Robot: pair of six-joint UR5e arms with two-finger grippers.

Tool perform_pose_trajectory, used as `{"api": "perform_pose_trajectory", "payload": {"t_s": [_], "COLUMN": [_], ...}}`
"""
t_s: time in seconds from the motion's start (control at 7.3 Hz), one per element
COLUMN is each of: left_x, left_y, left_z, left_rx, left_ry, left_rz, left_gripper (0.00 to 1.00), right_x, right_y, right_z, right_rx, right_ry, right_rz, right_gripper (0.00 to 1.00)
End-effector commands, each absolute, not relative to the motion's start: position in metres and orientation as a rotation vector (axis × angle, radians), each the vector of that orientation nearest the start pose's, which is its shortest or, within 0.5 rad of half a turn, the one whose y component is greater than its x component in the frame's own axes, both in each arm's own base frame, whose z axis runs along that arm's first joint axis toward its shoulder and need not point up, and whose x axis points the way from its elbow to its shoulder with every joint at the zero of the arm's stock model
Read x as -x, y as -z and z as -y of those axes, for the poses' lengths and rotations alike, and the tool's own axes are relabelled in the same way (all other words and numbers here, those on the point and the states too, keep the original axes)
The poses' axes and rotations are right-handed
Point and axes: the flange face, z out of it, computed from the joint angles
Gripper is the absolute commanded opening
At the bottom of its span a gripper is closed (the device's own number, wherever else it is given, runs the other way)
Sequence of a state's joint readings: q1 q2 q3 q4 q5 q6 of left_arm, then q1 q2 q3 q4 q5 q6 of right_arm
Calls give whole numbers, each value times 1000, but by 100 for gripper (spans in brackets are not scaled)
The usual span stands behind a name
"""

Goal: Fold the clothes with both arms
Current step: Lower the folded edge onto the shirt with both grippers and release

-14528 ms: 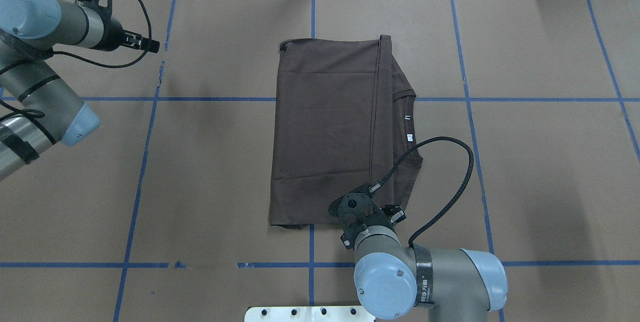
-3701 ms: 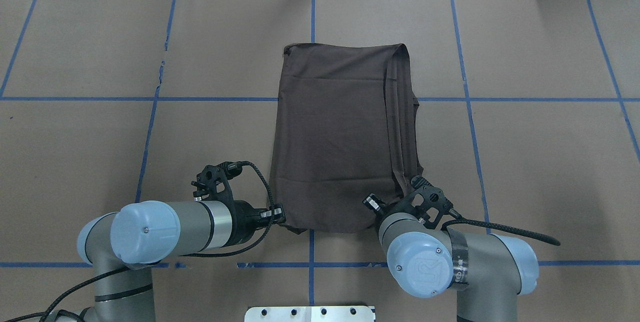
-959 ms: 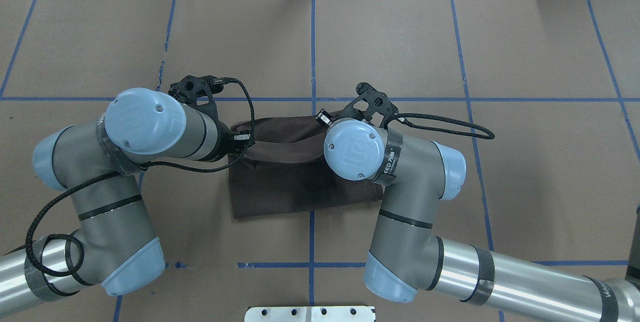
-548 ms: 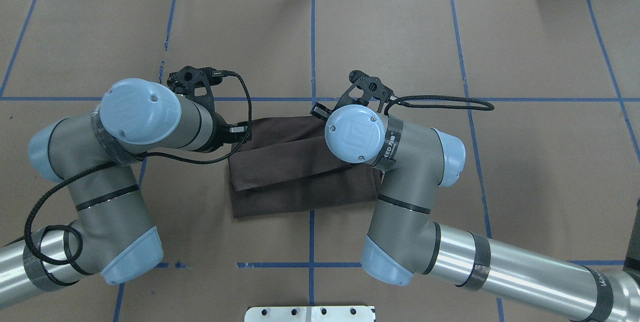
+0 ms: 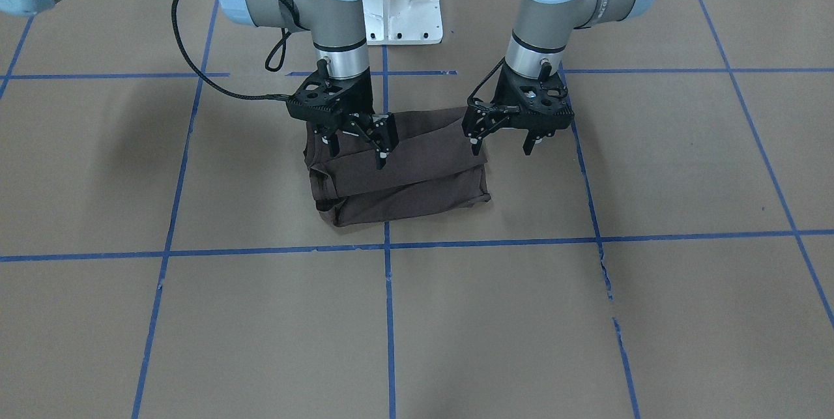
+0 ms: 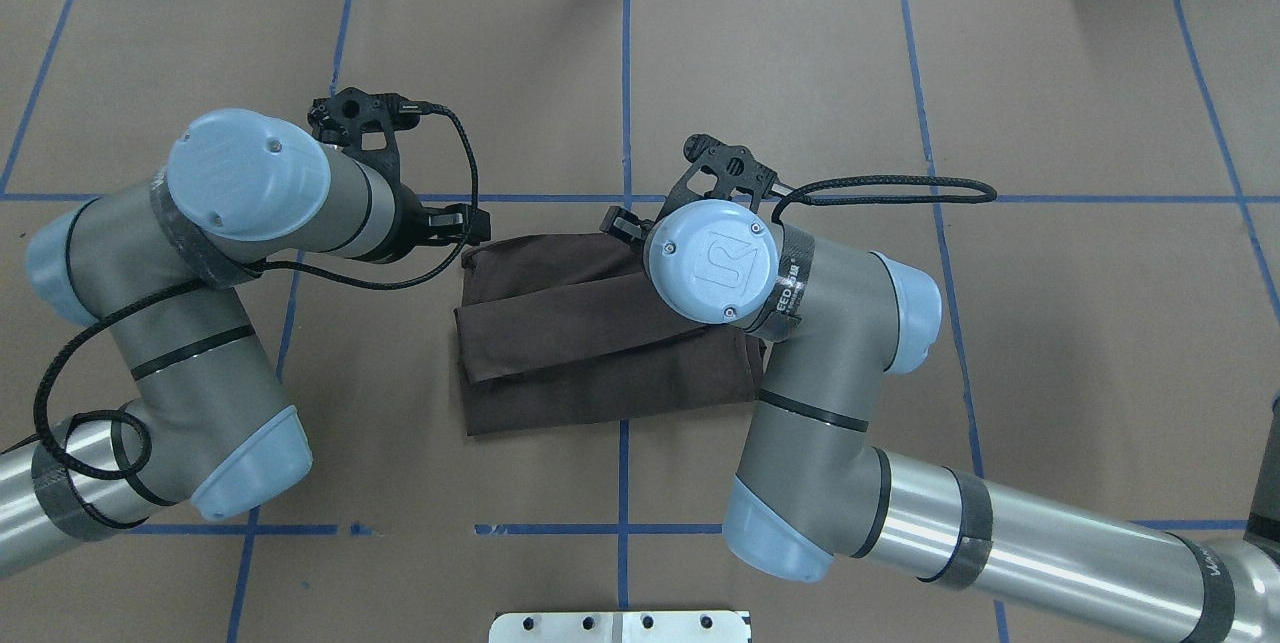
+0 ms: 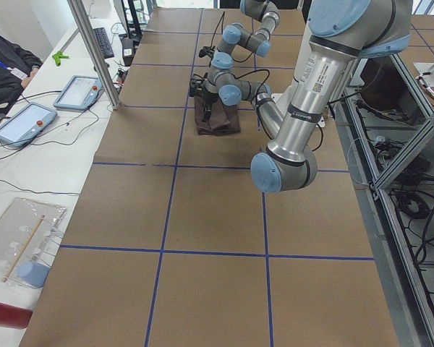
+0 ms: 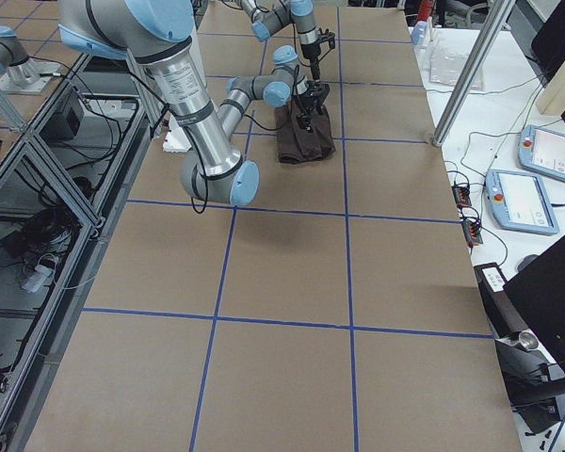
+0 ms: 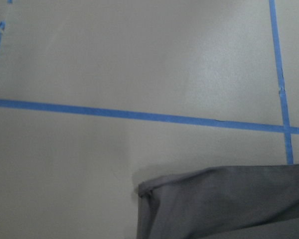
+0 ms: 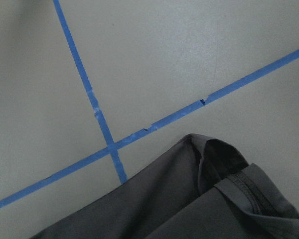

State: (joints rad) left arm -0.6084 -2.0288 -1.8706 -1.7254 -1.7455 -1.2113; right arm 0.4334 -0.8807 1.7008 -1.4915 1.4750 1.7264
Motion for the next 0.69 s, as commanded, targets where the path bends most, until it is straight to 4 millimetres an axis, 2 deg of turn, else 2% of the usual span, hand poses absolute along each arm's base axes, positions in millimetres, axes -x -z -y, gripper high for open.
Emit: {"api": "perform_pose_trajectory", "payload": {"t_s": [0.0, 0.14, 0.27, 0.41, 0.55], "left_x": [-461, -476, -481, -488, -499], "left_y": [-266, -269, -269, -272, -273], "left_z": [420, 401, 394, 388, 377], "left_rx": [-257, -233, -226, -202, -166], "left_ry": [96, 66, 59, 99, 133], "left_rz": [-867, -869, -878, -906, -926], "left_gripper": [100, 100, 100, 89, 52], "right_x": [557, 556, 556, 556, 556], "right_y": [-191, -189, -189, -189, -190], "right_z": [409, 408, 408, 408, 408], "right_rx": [-252, -252, -252, -253, -253], "right_ry": [-494, -490, -490, -487, -485], "right_rz": [874, 878, 878, 878, 876], "right_gripper": [100, 100, 100, 100, 100]}}
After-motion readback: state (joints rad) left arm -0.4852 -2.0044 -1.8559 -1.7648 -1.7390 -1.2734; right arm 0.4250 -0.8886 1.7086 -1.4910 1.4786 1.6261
